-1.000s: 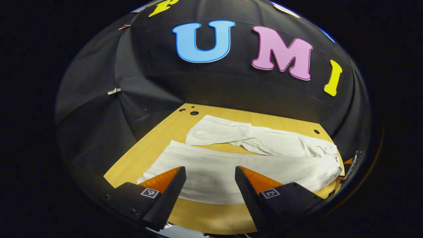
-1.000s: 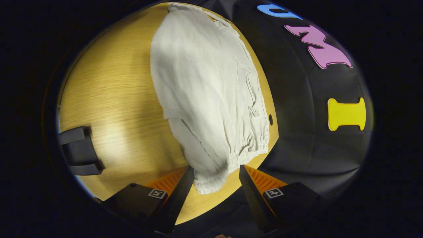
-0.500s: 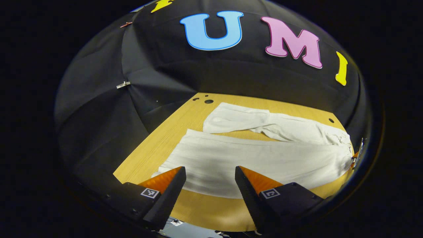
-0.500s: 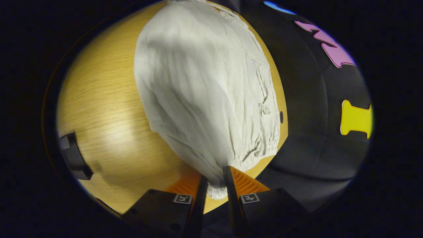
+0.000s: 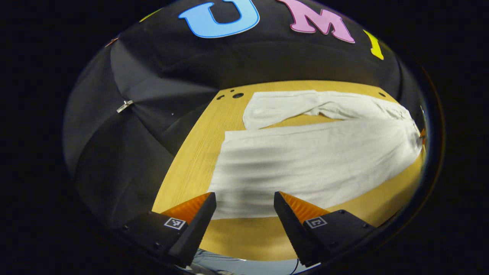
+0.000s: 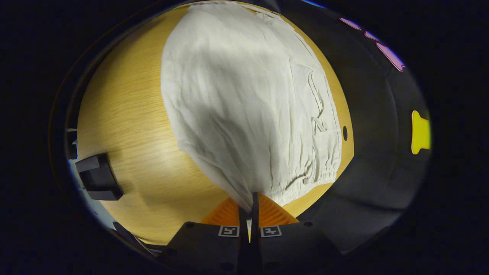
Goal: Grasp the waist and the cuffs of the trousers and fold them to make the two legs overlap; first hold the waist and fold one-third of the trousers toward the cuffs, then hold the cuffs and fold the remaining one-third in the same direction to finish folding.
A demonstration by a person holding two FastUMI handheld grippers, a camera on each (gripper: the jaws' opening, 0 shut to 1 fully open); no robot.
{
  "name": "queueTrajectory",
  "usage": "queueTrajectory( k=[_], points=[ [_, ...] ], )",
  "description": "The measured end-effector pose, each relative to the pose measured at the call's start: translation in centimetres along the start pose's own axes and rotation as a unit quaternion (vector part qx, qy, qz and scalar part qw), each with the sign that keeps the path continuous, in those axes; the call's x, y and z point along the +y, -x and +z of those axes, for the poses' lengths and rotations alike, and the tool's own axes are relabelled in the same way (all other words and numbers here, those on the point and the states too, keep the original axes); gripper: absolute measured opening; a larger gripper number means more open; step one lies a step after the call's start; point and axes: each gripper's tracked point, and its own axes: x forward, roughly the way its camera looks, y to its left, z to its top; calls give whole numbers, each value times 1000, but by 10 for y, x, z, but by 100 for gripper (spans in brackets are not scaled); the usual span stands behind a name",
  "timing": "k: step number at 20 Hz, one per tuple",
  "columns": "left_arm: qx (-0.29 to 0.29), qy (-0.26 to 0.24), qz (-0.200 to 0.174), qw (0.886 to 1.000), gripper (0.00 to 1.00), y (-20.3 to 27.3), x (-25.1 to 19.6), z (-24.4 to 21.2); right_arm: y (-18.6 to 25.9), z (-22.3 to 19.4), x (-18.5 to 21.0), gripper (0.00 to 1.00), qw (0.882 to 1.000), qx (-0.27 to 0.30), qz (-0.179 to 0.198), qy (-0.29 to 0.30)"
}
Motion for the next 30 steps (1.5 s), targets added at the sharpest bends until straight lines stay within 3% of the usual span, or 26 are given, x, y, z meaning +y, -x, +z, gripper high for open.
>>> queueTrajectory(
  k=[3, 6, 11, 13, 16, 19, 21, 22, 23, 24, 25, 26, 30],
  points=[
    [35, -66, -4, 997, 98, -14, 29, -26, 1, -1, 3, 5, 1000, 8, -5, 13],
    [53, -151, -22, 987, 98, -17, 46, -41, 1, 0, 3, 5, 1000, 15, -6, 12],
    [66, -320, -42, 944, 97, -23, 57, -55, 2, 1, 3, 5, 1000, 20, -5, 10],
    [62, -377, -44, 923, 97, -33, 51, -55, 3, 2, 3, 5, 1000, 20, -9, 15],
    [37, -446, -19, 894, 91, -49, 40, -35, 3, 3, 3, 5, 999, 21, -12, 21],
    [25, -546, -23, 837, 82, -65, 29, -22, 3, 2, 3, 5, 999, 22, -14, 23],
    [23, -597, -27, 801, 64, -77, 26, -19, 3, 2, 3, 5, 999, 22, -18, 25],
    [29, -601, -29, 798, 52, -78, 26, -18, 3, 3, 3, 5, 999, 23, -20, 26],
    [35, -591, -27, 805, 44, -79, 27, -18, 3, 2, 2, 5, 999, 24, -23, 26],
    [43, -573, -29, 818, 32, -81, 27, -20, 3, 3, 2, 5, 999, 24, -24, 26],
    [52, -551, -33, 832, 31, -81, 26, -24, 4, 3, 2, 5, 999, 24, -26, 25],
    [58, -536, -36, 842, 15, -80, 23, -26, 4, 3, 2, 5, 999, 23, -26, 24],
    [60, -518, -27, 853, 7, -82, 25, -22, 4, 4, 2, 5, 999, 22, -24, 19]
  ],
)
